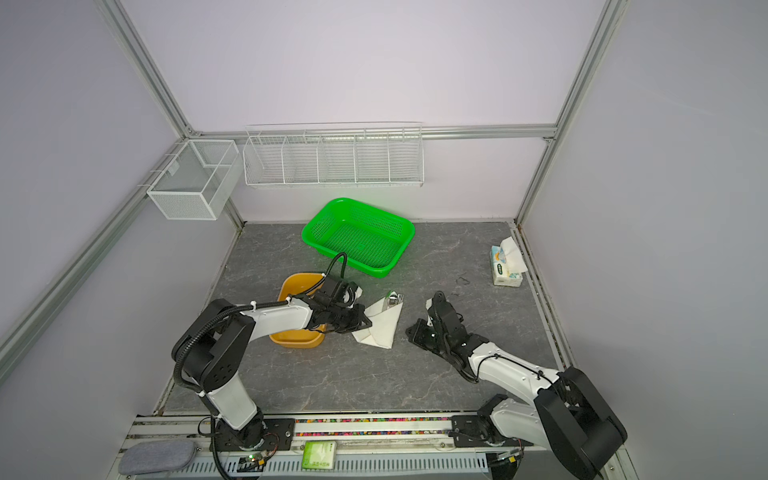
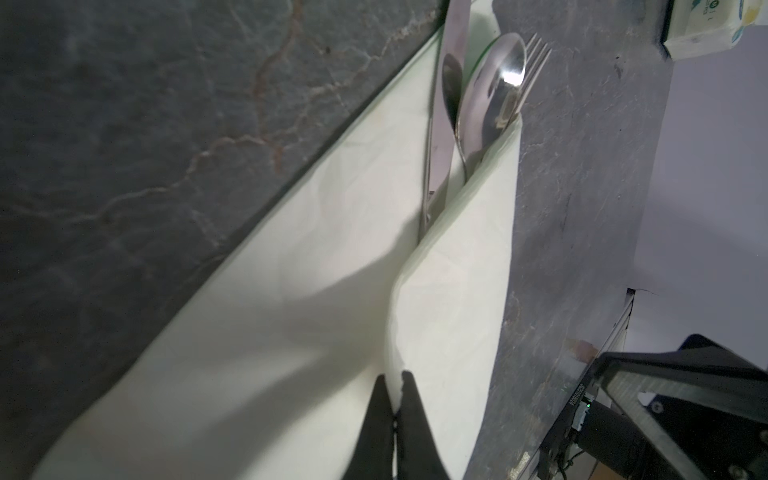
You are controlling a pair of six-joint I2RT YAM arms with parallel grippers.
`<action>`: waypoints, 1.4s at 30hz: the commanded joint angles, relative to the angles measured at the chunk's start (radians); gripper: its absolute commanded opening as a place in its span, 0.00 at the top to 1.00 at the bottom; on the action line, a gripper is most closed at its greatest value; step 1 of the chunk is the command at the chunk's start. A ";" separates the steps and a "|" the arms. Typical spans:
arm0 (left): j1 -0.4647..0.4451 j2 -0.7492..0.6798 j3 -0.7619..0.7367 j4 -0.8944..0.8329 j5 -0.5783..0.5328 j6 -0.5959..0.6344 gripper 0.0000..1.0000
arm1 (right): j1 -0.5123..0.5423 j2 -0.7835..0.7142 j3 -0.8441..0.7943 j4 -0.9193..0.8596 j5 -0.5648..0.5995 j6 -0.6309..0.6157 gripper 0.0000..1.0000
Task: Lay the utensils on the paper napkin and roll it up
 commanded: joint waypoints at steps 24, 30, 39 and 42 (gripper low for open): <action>0.006 -0.001 -0.005 -0.027 -0.027 0.029 0.92 | 0.158 0.467 0.182 0.104 -0.052 0.045 0.90; 0.006 -0.036 0.002 -0.051 -0.034 0.031 0.80 | 0.157 0.487 0.153 0.065 -0.043 0.028 0.92; 0.005 -0.153 0.001 -0.135 -0.118 0.028 0.58 | 0.140 0.437 0.141 -0.043 -0.061 -0.045 0.92; 0.005 -0.177 -0.011 -0.146 -0.138 0.017 0.55 | 0.128 0.431 0.139 -0.072 -0.069 -0.079 0.92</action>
